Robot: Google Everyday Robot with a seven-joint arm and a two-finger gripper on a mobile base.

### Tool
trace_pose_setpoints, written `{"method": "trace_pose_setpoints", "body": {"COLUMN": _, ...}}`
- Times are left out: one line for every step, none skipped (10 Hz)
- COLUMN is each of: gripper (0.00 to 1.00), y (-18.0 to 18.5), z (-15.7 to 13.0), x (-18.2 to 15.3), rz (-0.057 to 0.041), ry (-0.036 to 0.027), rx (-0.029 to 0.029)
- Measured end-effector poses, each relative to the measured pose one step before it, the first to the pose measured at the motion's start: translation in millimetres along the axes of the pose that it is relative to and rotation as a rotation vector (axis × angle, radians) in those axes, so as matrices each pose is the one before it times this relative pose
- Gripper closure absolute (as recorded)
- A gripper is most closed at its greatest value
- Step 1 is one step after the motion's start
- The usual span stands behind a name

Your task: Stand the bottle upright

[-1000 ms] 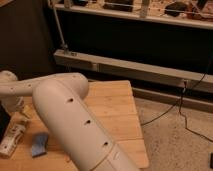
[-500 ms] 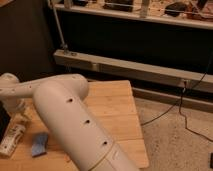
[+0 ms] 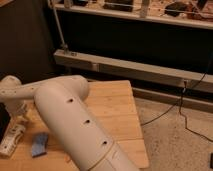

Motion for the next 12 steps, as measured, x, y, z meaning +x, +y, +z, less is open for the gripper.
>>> {"method": "trace_pose_setpoints", "body": {"gripper": 0.35, "y": 0.58, "z": 1.59, "x": 0.23, "rz": 0.00121, "ry": -0.00181, "rx": -0.00215}}
{"method": "trace_pose_setpoints", "body": {"gripper": 0.35, "y": 0.28, "z": 0.93, "x": 0.64, "rz": 0.00076, "ry": -0.00051, "rx": -0.00095}}
{"method": "trace_pose_setpoints", "body": {"gripper": 0.35, "y": -0.2, "z": 0.47, "x": 0.67, "rz": -0.00067, "ry": -0.00014, "rx": -0.00016}}
{"method": "trace_pose_setpoints", "body": {"gripper": 0.35, "y": -0.37, "z": 0.63, "x": 0.47, "rz": -0.00465, "ry": -0.00019, "rx": -0.00163}}
{"method": "trace_pose_setpoints", "body": {"gripper": 0.35, "y": -0.6, "z": 0.48, "x": 0.48, "rz": -0.00094, "ry": -0.0003, "rx": 0.00091}}
{"method": "trace_pose_setpoints", "body": {"gripper": 0.35, "y": -0.28, "z": 0.69, "x": 1.37, "rz": 0.00351, "ry": -0.00053, "rx": 0.00089}}
{"method": "trace_pose_setpoints", "body": {"gripper": 0.35, "y": 0.18, "z": 0.31, "x": 1.4, "rz": 0.00201, "ry": 0.00057, "rx": 0.0001}}
{"method": "trace_pose_setpoints", "body": {"gripper": 0.35, "y": -0.46, "z": -0.21, "x": 1.29, "rz": 0.00096, "ry": 0.00033, "rx": 0.0025}}
{"method": "trace_pose_setpoints", "body": {"gripper": 0.4, "y": -0.54, "z": 0.27, "x": 0.96, "rz": -0.00087, "ry": -0.00049, "rx": 0.00425}}
{"method": "trace_pose_setpoints", "body": {"gripper": 0.53, "y": -0.01, "z": -0.48, "x": 0.61, "rz": -0.00022, "ry": -0.00197, "rx": 0.00348}}
{"method": "trace_pose_setpoints", "body": {"gripper": 0.62, "y": 0.27, "z": 0.1, "x": 0.12, "rz": 0.00058, "ry": -0.00178, "rx": 0.00075}}
{"method": "trace_pose_setpoints", "body": {"gripper": 0.73, "y": -0.14, "z": 0.07, "x": -0.27, "rz": -0.00039, "ry": -0.00256, "rx": 0.00123}}
